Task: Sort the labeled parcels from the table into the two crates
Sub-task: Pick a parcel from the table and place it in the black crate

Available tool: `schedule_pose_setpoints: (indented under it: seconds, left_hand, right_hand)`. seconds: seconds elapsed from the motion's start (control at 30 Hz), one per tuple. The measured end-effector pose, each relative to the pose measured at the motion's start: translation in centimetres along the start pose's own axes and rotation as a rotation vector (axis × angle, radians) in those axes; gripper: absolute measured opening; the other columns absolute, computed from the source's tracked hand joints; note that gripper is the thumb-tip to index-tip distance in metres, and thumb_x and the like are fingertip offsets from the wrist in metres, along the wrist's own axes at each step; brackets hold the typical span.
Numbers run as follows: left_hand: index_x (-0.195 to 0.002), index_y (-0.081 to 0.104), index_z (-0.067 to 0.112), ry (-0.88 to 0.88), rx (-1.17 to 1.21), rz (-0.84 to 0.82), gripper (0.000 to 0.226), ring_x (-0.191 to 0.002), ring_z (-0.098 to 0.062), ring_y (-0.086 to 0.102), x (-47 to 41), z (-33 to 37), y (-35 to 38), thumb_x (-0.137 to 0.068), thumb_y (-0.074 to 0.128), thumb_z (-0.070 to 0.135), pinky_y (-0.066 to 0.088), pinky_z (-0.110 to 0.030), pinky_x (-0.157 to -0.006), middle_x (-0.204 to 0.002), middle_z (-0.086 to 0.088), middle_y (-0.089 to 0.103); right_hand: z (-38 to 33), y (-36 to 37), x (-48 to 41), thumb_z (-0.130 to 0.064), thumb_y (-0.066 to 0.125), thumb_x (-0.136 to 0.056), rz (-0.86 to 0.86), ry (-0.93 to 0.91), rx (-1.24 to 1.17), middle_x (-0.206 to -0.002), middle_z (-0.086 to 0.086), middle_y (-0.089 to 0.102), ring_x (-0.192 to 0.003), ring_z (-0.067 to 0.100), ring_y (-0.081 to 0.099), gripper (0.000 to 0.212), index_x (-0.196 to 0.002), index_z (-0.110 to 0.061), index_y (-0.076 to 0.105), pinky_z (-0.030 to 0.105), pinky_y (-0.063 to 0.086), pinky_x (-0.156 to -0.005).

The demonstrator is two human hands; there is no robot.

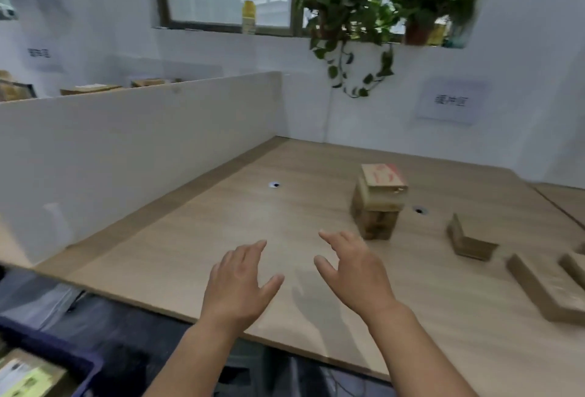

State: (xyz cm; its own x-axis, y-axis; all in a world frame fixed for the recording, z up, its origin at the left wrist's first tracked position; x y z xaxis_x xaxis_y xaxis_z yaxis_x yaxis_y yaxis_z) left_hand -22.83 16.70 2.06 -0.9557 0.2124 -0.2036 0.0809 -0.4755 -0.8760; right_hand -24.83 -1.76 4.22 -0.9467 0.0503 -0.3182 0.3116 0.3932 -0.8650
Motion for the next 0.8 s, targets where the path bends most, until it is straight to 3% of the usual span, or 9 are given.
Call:
schedule_pose_setpoints:
  seconds: [0.27, 0.8]
  left_hand:
    - [-0.149, 0.021, 0.031, 0.182, 0.057, -0.098, 0.066, -0.137, -0.011, 0.026, 1.0, 12.2, 6.5, -0.092, 0.045, 0.054, 0.02, -0.028, -0.109, -0.149, 0.012, 0.032]
    - [-0.15, 0.017, 0.032, 0.511, 0.09, -0.267, 0.068, -0.137, -0.012, 0.028, -0.8, 29.0, 15.0, -0.092, 0.047, 0.054, 0.023, -0.03, -0.111, -0.149, 0.009, 0.033]
  right_hand:
    - [11.0, -6.6, 6.3, -0.037, 0.052, -0.096, 0.063, 0.151, 0.049, -0.133, -0.009, 0.051, -0.123, 0.009, 0.044, 0.05, -0.144, -0.029, 0.042, 0.024, 0.036, -0.1]
    - [25.3, -14.0, 12.8, -0.036, 0.052, -0.095, 0.19, 0.489, 0.1, -0.134, -0.006, 0.049, -0.124, 0.012, 0.044, 0.051, -0.145, -0.027, 0.042, 0.027, 0.038, -0.1]
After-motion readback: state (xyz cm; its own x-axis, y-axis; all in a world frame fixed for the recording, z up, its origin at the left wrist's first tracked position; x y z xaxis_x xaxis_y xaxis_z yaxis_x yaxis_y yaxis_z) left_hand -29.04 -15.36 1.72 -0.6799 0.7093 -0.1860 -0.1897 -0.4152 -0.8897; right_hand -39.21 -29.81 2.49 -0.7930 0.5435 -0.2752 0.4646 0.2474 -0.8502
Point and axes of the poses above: each hand's wrist, its own x-axis away from the middle knuckle, its own y-axis out of the palm, z = x × y, the point moved 4 cm from there along -x, towards the middle knuckle
